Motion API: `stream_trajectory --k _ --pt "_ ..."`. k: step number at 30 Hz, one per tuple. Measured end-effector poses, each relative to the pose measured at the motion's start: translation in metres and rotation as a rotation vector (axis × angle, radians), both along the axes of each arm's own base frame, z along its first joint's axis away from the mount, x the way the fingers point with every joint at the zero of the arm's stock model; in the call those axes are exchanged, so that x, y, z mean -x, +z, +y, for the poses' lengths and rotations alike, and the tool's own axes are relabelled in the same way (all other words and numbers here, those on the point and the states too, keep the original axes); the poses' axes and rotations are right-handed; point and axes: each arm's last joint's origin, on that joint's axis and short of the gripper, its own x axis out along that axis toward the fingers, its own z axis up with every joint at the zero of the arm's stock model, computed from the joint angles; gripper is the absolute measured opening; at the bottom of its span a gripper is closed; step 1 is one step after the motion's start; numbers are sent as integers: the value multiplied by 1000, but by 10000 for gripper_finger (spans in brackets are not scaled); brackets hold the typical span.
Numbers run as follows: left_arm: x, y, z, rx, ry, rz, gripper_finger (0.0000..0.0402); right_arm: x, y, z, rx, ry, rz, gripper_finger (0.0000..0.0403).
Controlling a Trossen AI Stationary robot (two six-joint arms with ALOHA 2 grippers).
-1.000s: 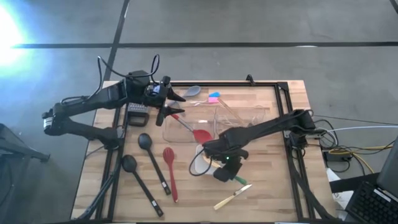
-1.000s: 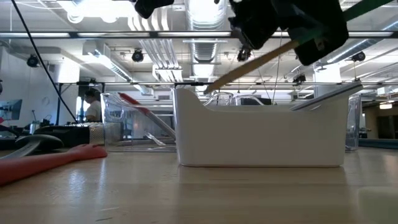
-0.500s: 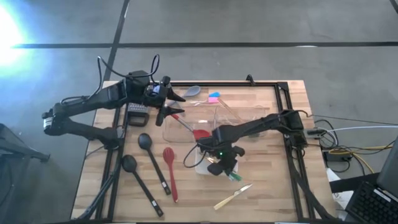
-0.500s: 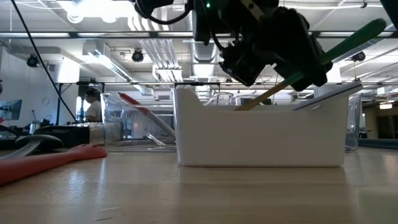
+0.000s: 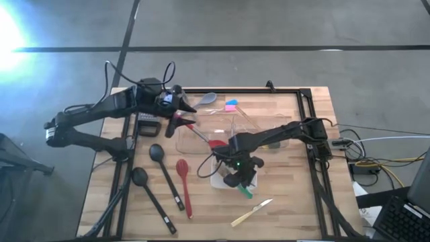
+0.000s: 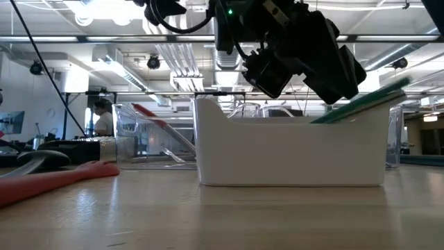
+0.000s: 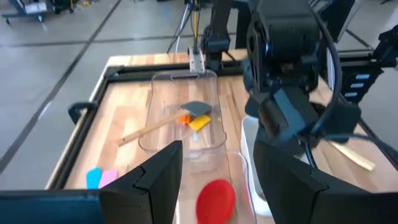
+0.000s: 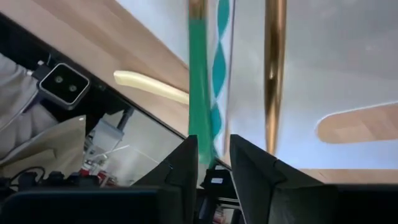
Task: Pick & Place Kitchen Items
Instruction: Put the black serving spoon into the left transparent bin
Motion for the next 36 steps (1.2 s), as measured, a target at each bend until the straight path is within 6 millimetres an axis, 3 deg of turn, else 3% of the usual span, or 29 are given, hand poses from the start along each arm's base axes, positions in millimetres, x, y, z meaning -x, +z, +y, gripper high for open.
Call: stream_trajectory --k 3,8,15,21,31,36 --pt "3 -3 -1 6 6 37 204 2 8 0 -4 9 -29 88" --pt "14 -4 -2 -14 79 94 204 7 44 0 101 29 -169 75" --pt "33 -14 -11 80 91 254 204 37 114 2 569 0 -453 58" --pt "48 -35 -26 171 59 543 204 65 149 9 852 -11 -619 54" --pt "46 -60 -76 184 -95 779 204 76 165 2 1077 73 -716 56" --pt "49 -82 -110 55 -225 877 204 74 162 2 1088 113 -716 50"
